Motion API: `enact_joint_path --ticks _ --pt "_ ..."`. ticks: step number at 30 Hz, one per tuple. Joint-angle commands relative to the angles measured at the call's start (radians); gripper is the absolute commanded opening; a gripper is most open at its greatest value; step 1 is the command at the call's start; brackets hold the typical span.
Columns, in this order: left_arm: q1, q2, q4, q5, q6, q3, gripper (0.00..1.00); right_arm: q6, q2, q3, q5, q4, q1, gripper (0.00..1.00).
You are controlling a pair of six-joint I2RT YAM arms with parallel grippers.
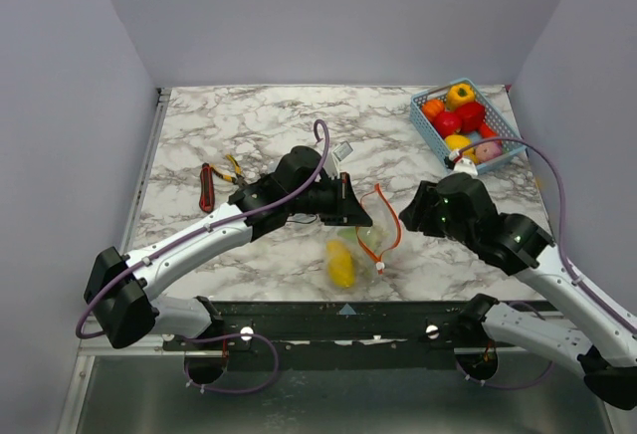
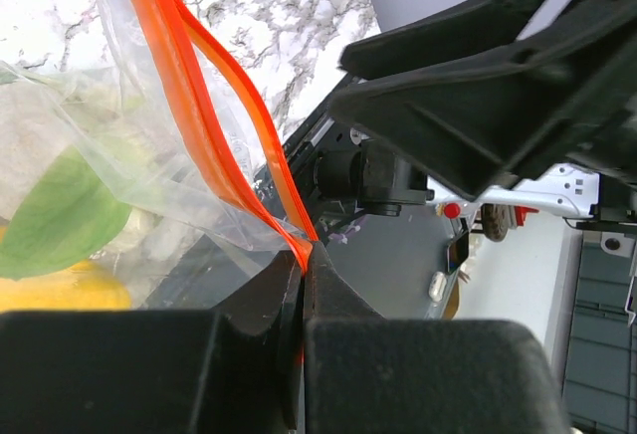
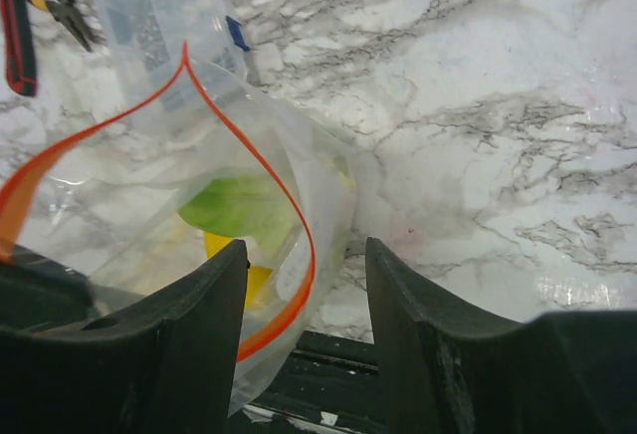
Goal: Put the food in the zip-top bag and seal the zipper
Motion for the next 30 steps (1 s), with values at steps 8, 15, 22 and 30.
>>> enact_joint_path --ticks 8,15,22,30 --pt "0.005 -0.031 0.017 0.033 0.01 0.024 0.0 -0.022 0.101 -0.125 -0.076 0.164 0.006 0.41" --pt "0.011 -0.028 0.015 0.034 0.019 0.022 0.0 -0.01 0.109 -0.119 -0.089 0.203 0.006 0.03" --pt "0.063 -0.123 0.062 -0.009 -0.011 -0.042 0.0 -0.049 0.125 0.179 -0.08 0.116 0.006 0.0" --pt "0.08 -0.161 0.121 0.019 -0.044 -0.116 0.0 -0.007 0.115 0.042 -0.088 0.194 0.006 0.0"
